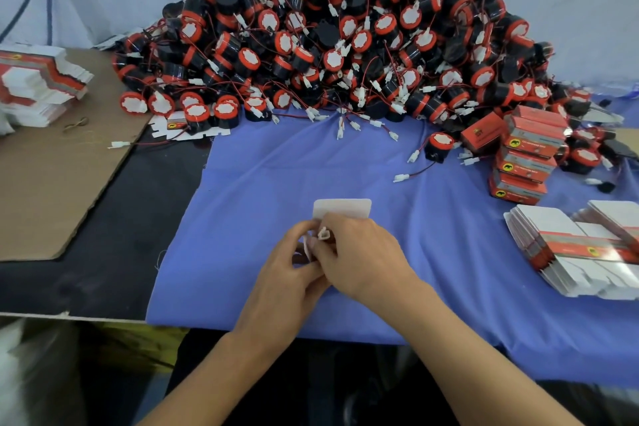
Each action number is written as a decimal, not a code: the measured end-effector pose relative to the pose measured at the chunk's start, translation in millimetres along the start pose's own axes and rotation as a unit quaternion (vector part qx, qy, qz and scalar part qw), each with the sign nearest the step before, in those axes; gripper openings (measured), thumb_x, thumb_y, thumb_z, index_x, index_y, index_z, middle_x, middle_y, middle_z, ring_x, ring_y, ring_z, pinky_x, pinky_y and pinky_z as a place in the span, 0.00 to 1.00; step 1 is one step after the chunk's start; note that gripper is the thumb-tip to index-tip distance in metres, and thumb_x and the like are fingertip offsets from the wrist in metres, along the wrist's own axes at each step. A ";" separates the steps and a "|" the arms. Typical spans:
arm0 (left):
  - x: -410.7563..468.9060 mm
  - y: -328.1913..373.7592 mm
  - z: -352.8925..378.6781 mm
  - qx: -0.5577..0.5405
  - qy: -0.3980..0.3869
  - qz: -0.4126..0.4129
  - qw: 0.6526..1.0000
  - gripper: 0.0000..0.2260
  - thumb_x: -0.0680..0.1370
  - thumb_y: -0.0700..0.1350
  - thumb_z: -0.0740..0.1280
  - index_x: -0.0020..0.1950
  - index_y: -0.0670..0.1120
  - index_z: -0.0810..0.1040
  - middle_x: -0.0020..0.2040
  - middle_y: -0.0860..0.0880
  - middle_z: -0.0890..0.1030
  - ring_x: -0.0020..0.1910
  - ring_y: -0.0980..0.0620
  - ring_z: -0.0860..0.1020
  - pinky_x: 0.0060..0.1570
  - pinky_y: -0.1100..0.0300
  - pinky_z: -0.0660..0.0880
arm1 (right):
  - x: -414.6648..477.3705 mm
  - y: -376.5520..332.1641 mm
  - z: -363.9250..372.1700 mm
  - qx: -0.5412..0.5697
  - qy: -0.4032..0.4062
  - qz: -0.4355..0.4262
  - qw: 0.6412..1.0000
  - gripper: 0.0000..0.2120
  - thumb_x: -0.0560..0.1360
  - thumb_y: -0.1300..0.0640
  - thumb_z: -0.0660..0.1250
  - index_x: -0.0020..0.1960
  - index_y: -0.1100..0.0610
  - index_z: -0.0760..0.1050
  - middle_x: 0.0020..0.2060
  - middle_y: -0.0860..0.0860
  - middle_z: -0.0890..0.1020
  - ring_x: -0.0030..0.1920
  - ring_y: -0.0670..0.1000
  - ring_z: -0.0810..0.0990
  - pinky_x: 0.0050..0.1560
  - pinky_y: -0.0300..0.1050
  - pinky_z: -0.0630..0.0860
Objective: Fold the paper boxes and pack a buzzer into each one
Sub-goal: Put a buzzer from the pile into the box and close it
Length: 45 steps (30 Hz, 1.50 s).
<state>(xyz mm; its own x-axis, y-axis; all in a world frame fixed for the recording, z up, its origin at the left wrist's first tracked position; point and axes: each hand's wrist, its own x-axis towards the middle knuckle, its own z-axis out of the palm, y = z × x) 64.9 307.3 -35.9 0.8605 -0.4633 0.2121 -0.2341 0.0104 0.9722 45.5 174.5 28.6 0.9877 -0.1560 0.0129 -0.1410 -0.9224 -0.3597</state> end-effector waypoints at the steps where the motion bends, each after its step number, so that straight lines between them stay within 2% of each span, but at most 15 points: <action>1: -0.9 -0.9 -2.6 0.008 0.003 -0.006 1.000 0.23 0.77 0.36 0.70 0.62 0.63 0.79 0.54 0.58 0.85 0.49 0.59 0.84 0.46 0.68 0.79 | -1.7 1.0 -0.7 0.001 0.005 -0.018 1.000 0.12 0.82 0.42 0.58 0.51 0.48 0.75 0.44 0.45 0.79 0.45 0.53 0.76 0.42 0.47 0.64; 3: -2.2 -6.3 -6.0 0.102 0.000 0.010 0.995 0.22 0.77 0.46 0.68 0.68 0.65 0.75 0.59 0.61 0.83 0.55 0.65 0.82 0.53 0.70 0.77 | -3.9 2.9 -1.0 -0.011 -0.004 -0.052 0.999 0.12 0.83 0.43 0.55 0.48 0.47 0.72 0.51 0.44 0.80 0.52 0.52 0.76 0.48 0.47 0.63; 6: -5.8 -16.0 -8.6 0.247 0.005 0.071 0.966 0.25 0.78 0.55 0.66 0.75 0.61 0.68 0.66 0.79 0.69 0.64 0.75 0.72 0.61 0.78 0.67 | -3.8 9.1 1.9 -0.047 -0.058 -0.068 0.995 0.16 0.83 0.46 0.52 0.54 0.50 0.77 0.60 0.45 0.77 0.62 0.51 0.73 0.57 0.48 0.63; 9: -6.5 -16.4 -10.1 0.203 0.018 0.089 0.975 0.17 0.79 0.53 0.69 0.68 0.63 0.75 0.72 0.74 0.67 0.65 0.69 0.75 0.56 0.76 0.71 | -2.6 13.5 1.4 -0.064 -0.096 -0.074 0.991 0.18 0.84 0.47 0.50 0.55 0.49 0.79 0.60 0.46 0.75 0.63 0.51 0.71 0.54 0.47 0.60; 12: -6.0 -20.7 -12.3 0.191 0.030 0.123 0.974 0.06 0.78 0.43 0.73 0.52 0.54 0.85 0.75 0.63 0.69 0.61 0.59 0.79 0.51 0.71 0.76 | -1.0 9.8 1.4 -0.051 -0.064 -0.067 0.994 0.16 0.84 0.48 0.53 0.56 0.50 0.78 0.57 0.46 0.77 0.58 0.51 0.73 0.54 0.48 0.65; 17: -5.7 -22.3 -16.5 0.183 0.050 0.130 0.973 0.04 0.75 0.41 0.76 0.46 0.49 0.88 0.66 0.55 0.81 0.62 0.62 0.80 0.57 0.64 0.76 | 3.1 8.9 -0.9 0.043 -0.016 -0.018 0.999 0.07 0.80 0.57 0.61 0.53 0.50 0.78 0.46 0.45 0.84 0.47 0.54 0.80 0.51 0.51 0.76; 21: -5.2 -26.5 -19.1 0.157 0.076 0.076 0.982 0.12 0.73 0.37 0.79 0.41 0.54 0.84 0.68 0.59 0.79 0.54 0.60 0.84 0.50 0.62 0.79 | 4.2 11.1 -0.7 0.100 -0.012 0.018 0.995 0.08 0.78 0.56 0.67 0.47 0.48 0.84 0.39 0.44 0.85 0.43 0.51 0.81 0.46 0.46 0.77; 23: -5.1 -27.7 -18.0 0.144 0.086 0.085 0.982 0.12 0.73 0.40 0.80 0.41 0.54 0.80 0.65 0.58 0.80 0.62 0.59 0.81 0.49 0.60 0.81 | 4.9 6.8 0.8 0.089 -0.014 0.003 0.996 0.08 0.77 0.56 0.67 0.44 0.49 0.85 0.38 0.45 0.85 0.42 0.50 0.81 0.47 0.46 0.76; 25: -5.4 -25.4 -17.6 0.125 0.094 0.086 0.984 0.09 0.72 0.49 0.78 0.42 0.55 0.78 0.61 0.59 0.81 0.65 0.57 0.79 0.50 0.62 0.80 | 6.3 5.0 1.2 0.044 -0.025 -0.029 0.998 0.09 0.77 0.56 0.66 0.44 0.50 0.84 0.39 0.46 0.86 0.43 0.51 0.81 0.49 0.48 0.75; 27: -5.1 -23.6 -16.8 0.100 0.097 0.069 0.988 0.10 0.72 0.54 0.78 0.45 0.57 0.78 0.54 0.61 0.81 0.58 0.54 0.82 0.50 0.62 0.80 | 7.1 7.0 -2.3 0.019 -0.043 -0.058 0.997 0.09 0.78 0.55 0.65 0.46 0.49 0.84 0.43 0.46 0.85 0.46 0.51 0.79 0.48 0.47 0.70; 31: -5.1 -25.8 -16.0 0.077 0.091 0.040 0.992 0.24 0.72 0.47 0.81 0.61 0.67 0.76 0.40 0.54 0.74 0.48 0.49 0.82 0.50 0.66 0.79 | 4.7 10.3 -5.4 0.001 -0.045 -0.087 0.995 0.07 0.78 0.52 0.66 0.56 0.47 0.78 0.52 0.42 0.81 0.53 0.49 0.76 0.47 0.45 0.63; 36: -6.4 -28.3 -15.5 0.086 0.079 0.041 0.992 0.24 0.74 0.46 0.79 0.64 0.64 0.75 0.39 0.56 0.73 0.48 0.50 0.81 0.50 0.65 0.79 | 3.0 8.7 0.0 -0.016 0.004 -0.067 0.998 0.05 0.78 0.52 0.65 0.54 0.49 0.75 0.49 0.43 0.81 0.50 0.51 0.77 0.44 0.46 0.64; 41: -5.7 -28.3 -16.3 0.097 0.076 0.044 0.991 0.14 0.74 0.50 0.78 0.53 0.55 0.76 0.49 0.61 0.78 0.54 0.54 0.81 0.50 0.61 0.79 | -0.4 11.6 1.6 -0.026 0.008 -0.036 0.999 0.05 0.77 0.52 0.65 0.49 0.49 0.80 0.48 0.42 0.83 0.48 0.51 0.78 0.43 0.46 0.68; 43: -5.8 -28.2 -16.7 0.106 0.075 0.053 0.990 0.13 0.74 0.52 0.77 0.48 0.59 0.73 0.53 0.63 0.78 0.55 0.55 0.81 0.50 0.62 0.79 | -3.3 14.4 2.1 -0.024 0.007 -0.054 0.998 0.06 0.78 0.52 0.65 0.51 0.49 0.80 0.50 0.42 0.82 0.50 0.50 0.77 0.49 0.47 0.71; 45: -5.0 -27.2 -16.0 0.116 0.073 0.058 0.989 0.17 0.75 0.51 0.78 0.52 0.66 0.73 0.49 0.63 0.78 0.52 0.54 0.81 0.50 0.64 0.78 | -4.8 17.5 1.5 -0.005 0.019 -0.063 0.998 0.05 0.78 0.53 0.66 0.54 0.49 0.77 0.49 0.43 0.82 0.49 0.51 0.77 0.47 0.48 0.70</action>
<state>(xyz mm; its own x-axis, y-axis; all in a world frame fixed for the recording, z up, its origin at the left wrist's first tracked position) 74.1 323.5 -61.8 0.8742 -0.3372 0.3494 -0.4177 -0.1554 0.8952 38.4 159.6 20.9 0.9942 -0.0525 0.0935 -0.0172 -0.9387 -0.3443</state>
